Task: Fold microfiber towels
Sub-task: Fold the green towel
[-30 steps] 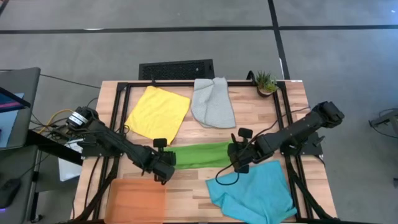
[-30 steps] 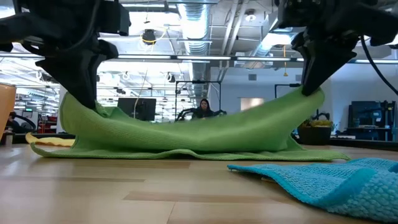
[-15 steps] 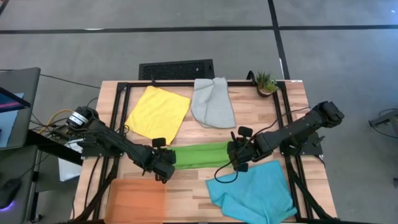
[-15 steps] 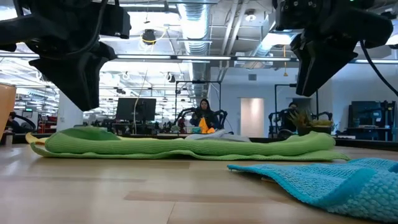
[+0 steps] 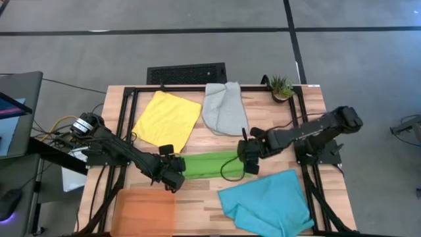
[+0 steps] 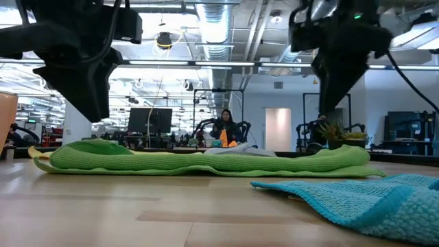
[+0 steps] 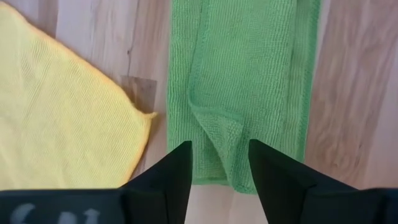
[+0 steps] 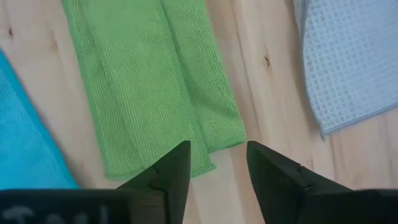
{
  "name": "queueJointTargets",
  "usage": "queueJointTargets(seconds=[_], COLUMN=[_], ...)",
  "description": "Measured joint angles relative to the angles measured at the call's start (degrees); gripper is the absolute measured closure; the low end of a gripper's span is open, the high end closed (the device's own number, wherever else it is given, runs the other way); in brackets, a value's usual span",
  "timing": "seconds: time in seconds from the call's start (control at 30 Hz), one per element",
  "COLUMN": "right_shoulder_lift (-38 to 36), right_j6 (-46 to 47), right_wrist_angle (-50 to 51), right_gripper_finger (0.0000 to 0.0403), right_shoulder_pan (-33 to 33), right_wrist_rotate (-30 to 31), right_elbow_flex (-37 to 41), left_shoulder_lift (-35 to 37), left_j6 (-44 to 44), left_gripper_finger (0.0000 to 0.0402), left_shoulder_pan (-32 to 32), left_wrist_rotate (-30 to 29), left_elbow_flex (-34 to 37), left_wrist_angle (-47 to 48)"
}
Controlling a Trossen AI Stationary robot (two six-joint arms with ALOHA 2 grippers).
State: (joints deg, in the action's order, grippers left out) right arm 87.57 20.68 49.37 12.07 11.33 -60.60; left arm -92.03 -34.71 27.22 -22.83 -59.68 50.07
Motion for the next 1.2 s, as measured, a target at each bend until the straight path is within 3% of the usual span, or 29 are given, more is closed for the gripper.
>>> queueJointTargets(seconds=[0.27,0.53,0.77,0.87,1.2], right_shoulder_lift=[3.6,10.8,13.8,14.6,9.6], right_j6=[-10.5,-17.2,-25.9,-27.2,-27.8], right_wrist_angle=[-8.4,-10.7,-21.3,-21.4,-17.7], right_gripper_finger=[0.0241,0.0249,0.0258,0.0261,0.0264], right_shoulder_pan=[-7.6,-13.1,-13.7,-13.7,-13.1], right_wrist_rotate=[-9.9,-10.1,-14.4,-14.4,-12.8], right_elbow_flex=[0.0,0.0,-0.5,-0.9,-1.1], left_shoulder_lift=[0.0,0.1,0.1,0.1,0.1], left_j6=[-3.8,-4.2,-4.2,-3.7,6.7], left_gripper_finger=[0.0252,0.0252,0.0252,0.0252,0.0252], left_shoulder_pan=[0.0,0.0,0.0,0.0,-5.8], left_wrist_rotate=[0.0,0.7,0.9,-1.1,-2.3], left_elbow_flex=[0.0,0.0,0.0,0.0,0.0], left_wrist_angle=[2.1,2.1,1.6,-1.5,-11.8])
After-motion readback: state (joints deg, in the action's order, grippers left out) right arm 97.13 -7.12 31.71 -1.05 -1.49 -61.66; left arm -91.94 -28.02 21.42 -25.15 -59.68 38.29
